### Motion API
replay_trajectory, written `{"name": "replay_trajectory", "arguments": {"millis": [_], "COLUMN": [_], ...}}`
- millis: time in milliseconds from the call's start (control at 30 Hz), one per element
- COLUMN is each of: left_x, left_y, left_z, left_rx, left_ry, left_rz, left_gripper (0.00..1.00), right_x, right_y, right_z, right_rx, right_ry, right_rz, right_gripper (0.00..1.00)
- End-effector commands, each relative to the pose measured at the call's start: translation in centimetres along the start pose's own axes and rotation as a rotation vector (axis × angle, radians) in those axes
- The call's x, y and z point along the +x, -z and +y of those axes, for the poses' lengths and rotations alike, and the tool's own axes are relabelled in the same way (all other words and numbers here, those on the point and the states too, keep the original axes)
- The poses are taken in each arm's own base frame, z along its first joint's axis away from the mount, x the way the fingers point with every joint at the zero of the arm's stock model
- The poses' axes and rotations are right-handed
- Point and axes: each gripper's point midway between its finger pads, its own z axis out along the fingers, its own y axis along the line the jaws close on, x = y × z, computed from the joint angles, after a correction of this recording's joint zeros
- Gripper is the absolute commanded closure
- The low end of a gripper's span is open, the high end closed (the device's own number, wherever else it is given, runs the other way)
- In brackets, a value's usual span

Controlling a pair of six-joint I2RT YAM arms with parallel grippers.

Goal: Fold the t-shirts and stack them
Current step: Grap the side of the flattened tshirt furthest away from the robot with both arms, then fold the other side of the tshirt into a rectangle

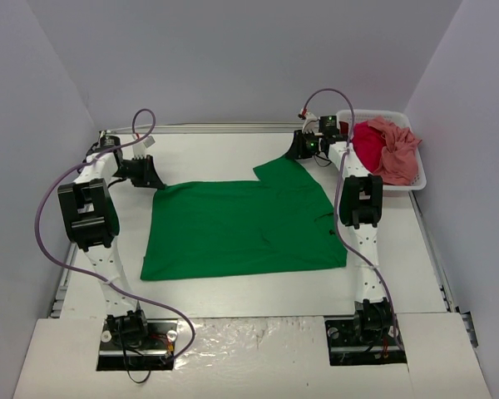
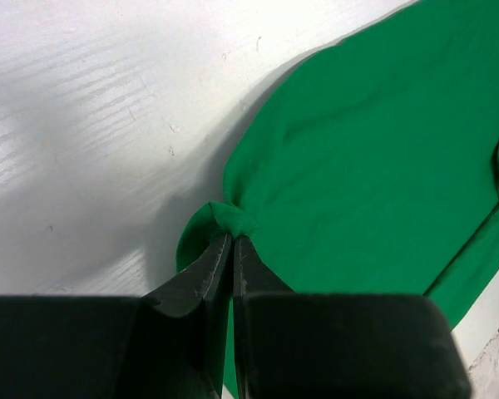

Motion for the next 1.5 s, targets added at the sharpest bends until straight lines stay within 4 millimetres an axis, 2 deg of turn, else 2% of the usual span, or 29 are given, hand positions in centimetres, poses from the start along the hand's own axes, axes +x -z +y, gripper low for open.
{"name": "replay_trajectory", "arguments": {"millis": [0,167,400,500,533,633,667,800,833,867,967,1033,1067,1167,1467], "left_x": [-1.2,-1.0,-2.0,-2.6,-2.5,-2.6,-2.7,-2.7,-2.7,-2.9,-2.5,-2.4,-2.4,-1.8,0.8], "left_y": [1.5,1.3,2.2,2.8,2.9,3.5,3.8,4.6,4.7,5.1,5.4,5.8,5.9,6.1,6.6], "left_z": [-1.0,-0.9,-1.4,-1.5,-1.5,-1.6,-1.7,-2.6,-2.7,-3.1,-3.8,-4.2,-4.4,-5.1,-6.8], "left_rx": [0.011,0.012,-0.003,-0.024,-0.032,-0.052,-0.057,-0.062,-0.063,-0.065,-0.054,-0.053,-0.048,-0.036,0.038], "left_ry": [-0.046,-0.040,-0.067,-0.112,-0.114,-0.143,-0.159,-0.180,-0.183,-0.193,-0.200,-0.208,-0.211,-0.215,-0.223], "left_rz": [-0.042,-0.038,-0.062,-0.062,-0.053,-0.041,-0.040,-0.053,-0.055,-0.064,-0.070,-0.078,-0.081,-0.083,-0.092], "left_gripper": [0.98,0.98,0.98,0.98,0.98,0.98,0.98,0.98,0.98,0.98,0.98,0.98,0.98,0.98,0.98], "right_x": [5.3,4.6,1.9,0.3,0.6,-1.5,-0.9,-1.1,-1.6,-1.0,-1.3,-1.2,-0.4,-0.5,3.1], "right_y": [-0.2,-0.1,1.0,2.3,2.4,4.5,4.7,6.5,7.4,7.5,9.4,10.1,10.3,11.9,16.1], "right_z": [-0.9,-1.2,0.3,1.3,1.6,3.8,4.1,6.1,6.9,7.1,8.5,9.0,9.1,10.2,12.0], "right_rx": [0.080,0.101,0.091,0.085,0.081,0.070,0.066,0.051,0.048,0.049,0.052,0.055,0.055,0.062,0.086], "right_ry": [-0.085,-0.068,-0.020,-0.003,-0.003,0.037,0.034,0.059,0.078,0.075,0.091,0.099,0.098,0.116,0.120], "right_rz": [0.171,0.157,0.116,0.092,0.100,0.073,0.091,0.121,0.118,0.132,0.137,0.143,0.159,0.162,0.258], "right_gripper": [0.85,1.00,1.00,1.00,1.00,1.00,1.00,1.00,1.00,1.00,1.00,1.00,1.00,1.00,1.00]}}
